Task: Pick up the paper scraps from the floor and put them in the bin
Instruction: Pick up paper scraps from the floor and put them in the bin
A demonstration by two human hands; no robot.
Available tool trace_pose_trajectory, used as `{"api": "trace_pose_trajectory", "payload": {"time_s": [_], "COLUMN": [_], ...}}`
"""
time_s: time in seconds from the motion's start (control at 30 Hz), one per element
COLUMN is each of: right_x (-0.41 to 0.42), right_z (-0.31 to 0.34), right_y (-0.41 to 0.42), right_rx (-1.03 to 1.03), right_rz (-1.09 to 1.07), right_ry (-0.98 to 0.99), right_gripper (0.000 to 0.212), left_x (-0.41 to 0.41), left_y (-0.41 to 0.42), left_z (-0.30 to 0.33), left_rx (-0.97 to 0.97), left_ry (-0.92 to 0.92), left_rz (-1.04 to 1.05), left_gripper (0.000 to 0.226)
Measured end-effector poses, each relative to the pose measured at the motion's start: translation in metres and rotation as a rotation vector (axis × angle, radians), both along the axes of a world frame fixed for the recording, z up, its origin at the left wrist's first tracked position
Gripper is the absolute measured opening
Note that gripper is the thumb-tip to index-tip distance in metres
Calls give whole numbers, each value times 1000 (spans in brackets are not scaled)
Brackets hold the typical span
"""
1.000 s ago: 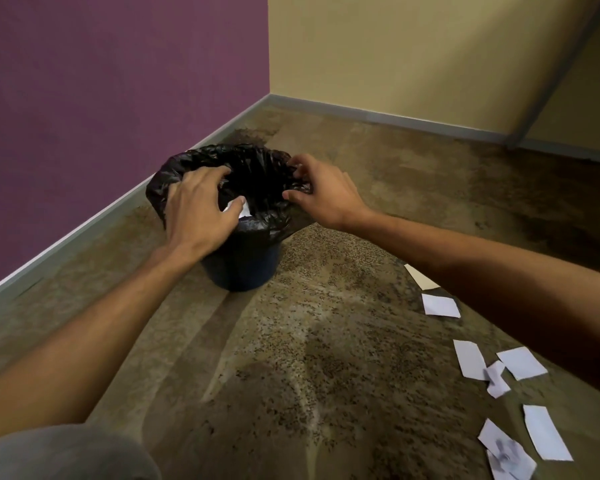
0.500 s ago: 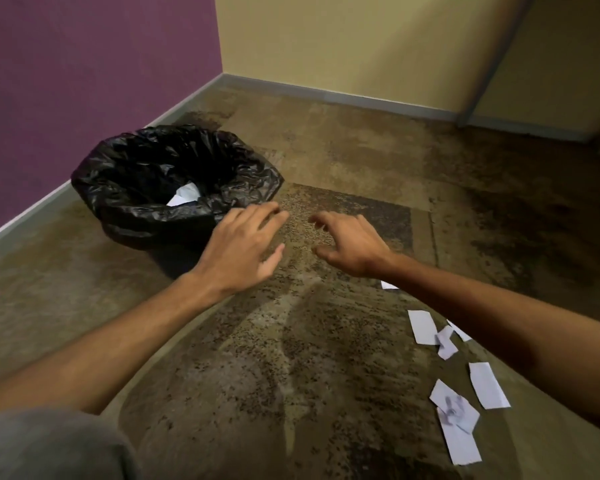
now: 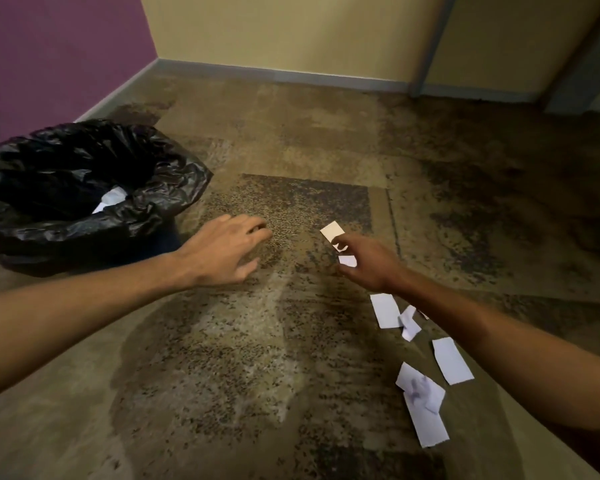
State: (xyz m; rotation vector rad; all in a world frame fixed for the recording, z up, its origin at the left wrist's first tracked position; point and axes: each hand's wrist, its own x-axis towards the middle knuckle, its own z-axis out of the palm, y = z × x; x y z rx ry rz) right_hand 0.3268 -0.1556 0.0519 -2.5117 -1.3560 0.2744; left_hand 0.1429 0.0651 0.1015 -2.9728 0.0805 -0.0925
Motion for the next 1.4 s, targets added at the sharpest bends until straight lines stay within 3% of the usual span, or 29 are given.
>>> {"api": "trace_pose_trajectory", "payload": {"time_s": [0.3,0.6,0.83,1.1,1.23,1.4], "right_x": [40,53,56,71,71,75], "right_z": [-37,-81,-109,-113,-117,-114], "right_y": [-23,-25,-35,-28,-33,-29], "right_rx": [-99,-110,-152,-200,-238,-232], "right_rz": [-161,-273,-263,-166,-86,23], "right_ry": [5,45,89,-102,-230,-319], "right_gripper": [48,66,66,61,55,51], "left_x": [66,127,147,189,203,221], "left_y": [-18,-59,-60,-50,-51,-51], "left_z": [-20,-64,-95,-111,-121,-128], "left_rx": [-220,-235,-273,-158,-21,111], "left_ry": [163,196,180,162,241,418], "left_rz": [47,41,25,46,25,-5], "left_gripper": [53,44,34,37,45,78]}}
